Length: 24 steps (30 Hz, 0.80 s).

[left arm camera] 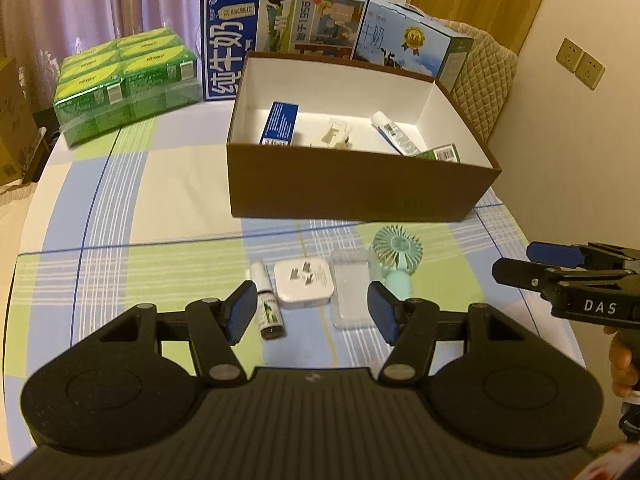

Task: Organize rigid objects
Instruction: 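Withdraw both tools from the box back toward the remaining items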

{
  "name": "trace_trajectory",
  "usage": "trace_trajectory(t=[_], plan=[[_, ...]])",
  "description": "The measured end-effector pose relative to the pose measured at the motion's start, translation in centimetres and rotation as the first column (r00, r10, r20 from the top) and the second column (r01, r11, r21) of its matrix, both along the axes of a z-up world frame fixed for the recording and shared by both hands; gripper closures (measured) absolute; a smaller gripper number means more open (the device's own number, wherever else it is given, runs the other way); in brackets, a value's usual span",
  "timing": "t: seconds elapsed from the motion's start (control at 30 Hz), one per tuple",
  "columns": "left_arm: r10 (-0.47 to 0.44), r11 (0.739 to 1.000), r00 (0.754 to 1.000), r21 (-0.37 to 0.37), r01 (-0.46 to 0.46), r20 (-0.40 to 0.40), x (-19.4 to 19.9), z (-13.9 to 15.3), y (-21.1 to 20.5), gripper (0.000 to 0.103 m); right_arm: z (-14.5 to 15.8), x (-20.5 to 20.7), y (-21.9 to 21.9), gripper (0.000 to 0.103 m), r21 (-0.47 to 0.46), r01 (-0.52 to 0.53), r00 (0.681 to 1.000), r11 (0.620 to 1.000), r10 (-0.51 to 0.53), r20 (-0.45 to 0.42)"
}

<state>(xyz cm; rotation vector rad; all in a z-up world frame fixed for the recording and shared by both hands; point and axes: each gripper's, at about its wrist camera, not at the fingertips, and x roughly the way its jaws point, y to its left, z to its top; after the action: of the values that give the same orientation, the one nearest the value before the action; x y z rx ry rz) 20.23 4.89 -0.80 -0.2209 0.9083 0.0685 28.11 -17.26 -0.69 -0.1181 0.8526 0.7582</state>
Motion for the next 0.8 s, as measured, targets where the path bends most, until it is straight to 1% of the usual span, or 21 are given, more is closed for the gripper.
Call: trace_trajectory(t=[0.37, 0.53, 0.8], plan=[[0.011, 1.0, 0.998, -0.016, -0.012, -0.054, -1.7, -2.2, 0.0, 0.046, -2.7, -1.7, 0.6, 0.037, -0.045, -0.012, 0.997, 0.999, 0.009, -0.07], [0.024, 1.0, 0.997, 0.001, -0.024, -0.073, -2.1, -3.1, 0.0, 0.046, -3.9, -2.1, 1.0, 0.037, -0.068, -0.022, 0.995, 0.997, 0.016, -0.096], [0.042, 0.999, 0.995, 0.006, -0.041, -0.095, -2.2, -4.2, 0.5, 0.046, -5.1, -2.2, 1.9, 0.037, -0.089, -0.041, 0.993, 0.995, 0.03, -0.116]])
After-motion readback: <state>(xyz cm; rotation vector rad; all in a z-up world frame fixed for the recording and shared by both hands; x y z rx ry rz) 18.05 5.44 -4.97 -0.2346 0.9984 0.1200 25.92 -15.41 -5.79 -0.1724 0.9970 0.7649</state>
